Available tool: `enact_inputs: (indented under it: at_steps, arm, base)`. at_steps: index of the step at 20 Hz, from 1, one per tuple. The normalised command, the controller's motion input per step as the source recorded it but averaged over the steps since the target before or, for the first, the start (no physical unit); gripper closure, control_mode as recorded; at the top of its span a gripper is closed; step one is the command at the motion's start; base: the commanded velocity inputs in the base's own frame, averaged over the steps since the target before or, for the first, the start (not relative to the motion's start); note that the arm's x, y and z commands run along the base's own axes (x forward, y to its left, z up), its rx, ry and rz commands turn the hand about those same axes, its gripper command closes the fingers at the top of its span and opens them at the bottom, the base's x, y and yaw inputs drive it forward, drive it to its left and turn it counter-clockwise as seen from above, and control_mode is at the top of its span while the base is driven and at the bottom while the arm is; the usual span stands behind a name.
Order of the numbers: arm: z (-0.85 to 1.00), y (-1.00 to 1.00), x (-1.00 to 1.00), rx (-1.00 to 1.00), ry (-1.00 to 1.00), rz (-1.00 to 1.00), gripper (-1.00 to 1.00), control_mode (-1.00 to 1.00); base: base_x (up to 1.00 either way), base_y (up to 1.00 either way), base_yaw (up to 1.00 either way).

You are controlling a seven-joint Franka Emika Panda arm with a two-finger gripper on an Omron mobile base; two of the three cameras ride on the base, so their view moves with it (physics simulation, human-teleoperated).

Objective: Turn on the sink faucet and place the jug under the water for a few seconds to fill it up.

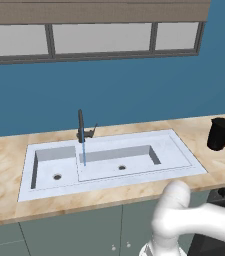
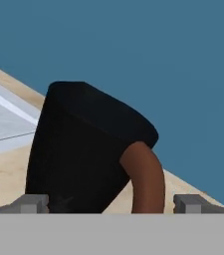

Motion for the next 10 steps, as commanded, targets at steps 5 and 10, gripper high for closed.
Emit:
enact_inputs:
  at_steps: [5,10]
  arm:
    - [-0.03,-0.08,0.12,-0.01,0.04,0.02,-1.00,-1.00]
    - [-0.03,-0.14,0.10,0.00,0.02,0.03,-1.00,-1.00]
  base:
    - [0.00,0.00,0.00]
    - [0.00,0.00,0.00]
